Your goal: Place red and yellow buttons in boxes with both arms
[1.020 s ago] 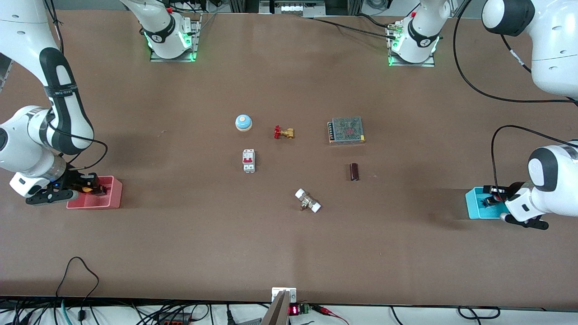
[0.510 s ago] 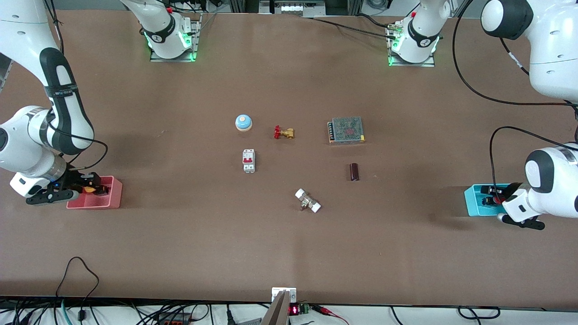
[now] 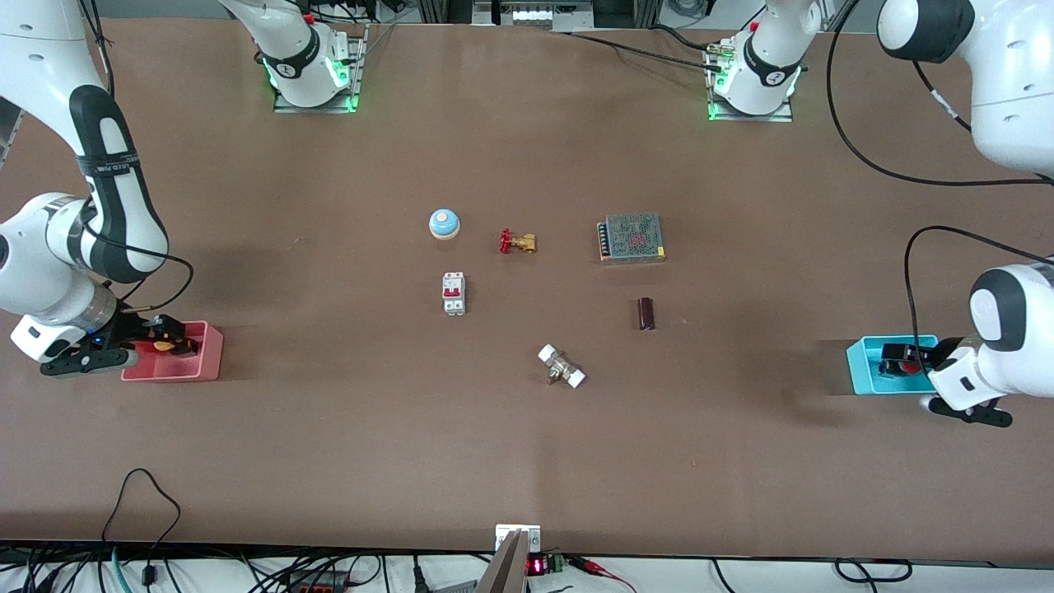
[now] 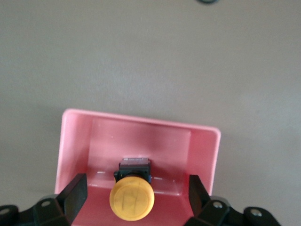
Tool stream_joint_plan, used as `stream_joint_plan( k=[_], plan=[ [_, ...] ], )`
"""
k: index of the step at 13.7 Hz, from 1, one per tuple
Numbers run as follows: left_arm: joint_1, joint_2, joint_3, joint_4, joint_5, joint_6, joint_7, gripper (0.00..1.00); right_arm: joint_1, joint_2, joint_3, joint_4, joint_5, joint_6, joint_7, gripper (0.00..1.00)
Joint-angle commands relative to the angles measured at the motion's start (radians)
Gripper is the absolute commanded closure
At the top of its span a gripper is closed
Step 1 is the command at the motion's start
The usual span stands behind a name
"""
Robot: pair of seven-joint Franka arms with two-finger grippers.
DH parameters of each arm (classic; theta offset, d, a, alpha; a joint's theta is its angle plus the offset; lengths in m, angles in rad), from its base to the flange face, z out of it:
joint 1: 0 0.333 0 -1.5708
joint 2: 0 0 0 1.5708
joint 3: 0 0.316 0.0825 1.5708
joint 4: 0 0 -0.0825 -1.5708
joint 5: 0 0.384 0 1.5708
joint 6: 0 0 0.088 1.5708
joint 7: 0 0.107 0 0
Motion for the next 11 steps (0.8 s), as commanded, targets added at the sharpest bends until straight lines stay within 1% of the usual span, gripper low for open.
stream_joint_plan(
  k=[1, 3, 5, 6, 8, 9, 10, 11],
  plan=[
    [-0.068, -0.199, 0.004, -0.127, -0.038, -0.015, -0.001, 0.0, 0.008, -0.093, 0.005, -0.001, 0.027, -0.075, -0.021, 0.0],
    [-0.109, -0.305, 0.004, -0.168, -0.044, -0.008, -0.045, 0.0, 0.044, -0.189, 0.006, 0.0, 0.026, -0.209, 0.048, 0.0],
    [-0.155, -0.388, 0.007, -0.196, -0.061, -0.015, -0.107, 0.0, 0.075, -0.287, 0.009, 0.019, 0.004, -0.378, 0.21, 0.0],
    [-0.171, -0.433, 0.007, -0.224, -0.061, -0.017, -0.159, 0.0, 0.089, -0.329, 0.012, 0.049, -0.019, -0.476, 0.256, 0.0],
    [-0.186, -0.513, 0.007, -0.251, -0.062, -0.04, -0.248, 0.0, 0.121, -0.377, 0.029, 0.158, -0.124, -0.679, 0.336, 0.0],
    [-0.188, -0.54, 0.007, -0.251, -0.064, -0.055, -0.262, 0.0, 0.124, -0.388, 0.054, 0.207, -0.154, -0.774, 0.384, 0.0],
    [-0.188, -0.565, 0.009, -0.248, -0.1, -0.058, -0.265, 0.0, 0.123, -0.406, 0.09, 0.25, -0.163, -0.852, 0.419, 0.0],
    [-0.188, -0.589, 0.016, -0.245, -0.155, -0.069, -0.274, 0.0, 0.123, -0.423, 0.098, 0.258, -0.16, -0.87, 0.418, 0.0]
  ],
)
